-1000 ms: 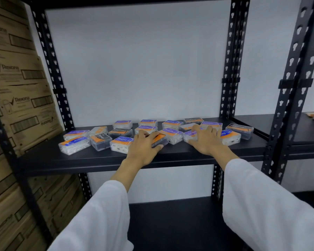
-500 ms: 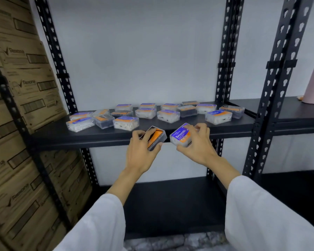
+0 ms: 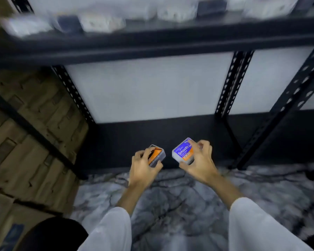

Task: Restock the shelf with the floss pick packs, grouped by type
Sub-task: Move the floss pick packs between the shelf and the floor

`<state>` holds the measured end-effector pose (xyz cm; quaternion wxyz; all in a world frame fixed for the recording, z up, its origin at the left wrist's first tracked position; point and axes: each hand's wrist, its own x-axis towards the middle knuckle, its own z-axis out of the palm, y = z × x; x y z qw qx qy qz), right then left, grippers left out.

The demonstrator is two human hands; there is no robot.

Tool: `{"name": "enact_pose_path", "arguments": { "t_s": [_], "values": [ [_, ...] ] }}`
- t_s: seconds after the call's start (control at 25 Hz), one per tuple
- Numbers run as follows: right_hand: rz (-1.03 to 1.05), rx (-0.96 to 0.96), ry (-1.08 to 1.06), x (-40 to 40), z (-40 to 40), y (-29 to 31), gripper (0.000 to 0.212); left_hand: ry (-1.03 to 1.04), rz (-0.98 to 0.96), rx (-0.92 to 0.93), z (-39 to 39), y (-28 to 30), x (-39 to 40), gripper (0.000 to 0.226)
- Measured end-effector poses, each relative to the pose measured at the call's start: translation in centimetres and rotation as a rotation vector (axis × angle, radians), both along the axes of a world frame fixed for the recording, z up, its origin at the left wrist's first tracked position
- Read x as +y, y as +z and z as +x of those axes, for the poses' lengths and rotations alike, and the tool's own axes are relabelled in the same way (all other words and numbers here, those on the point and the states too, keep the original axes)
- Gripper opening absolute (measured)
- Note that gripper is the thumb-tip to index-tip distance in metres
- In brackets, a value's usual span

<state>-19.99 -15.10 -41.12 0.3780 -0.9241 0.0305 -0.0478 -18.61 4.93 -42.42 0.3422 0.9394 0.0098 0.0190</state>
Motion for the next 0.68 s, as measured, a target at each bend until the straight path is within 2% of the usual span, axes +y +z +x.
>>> {"name": "enact_pose_path", "arguments": {
  "t_s": [0.12,0.28,0.48,0.68],
  "values": [
    [-0.008,0.141,-0.047,0.0,-0.8,-7.9,0.089,-0.037,0.015,0.152,0.0,-8.3,-0.1,0.055],
    [-0.03,0.331,-0.102,-0.1,-0.6,-16.4,0.101,-0.106,0.0,0.314,0.7,-16.7,-0.3,0.053],
    [-0.098,0.469,-0.171,0.1,1.6,-23.9,0.081,-0.17,0.139,0.339,2.6,-23.0,-1.1,0.053],
    [-0.144,0.53,-0.189,0.3,3.5,-27.5,0.075,-0.172,0.15,0.373,4.5,-26.3,-1.7,0.052]
  ]
}}
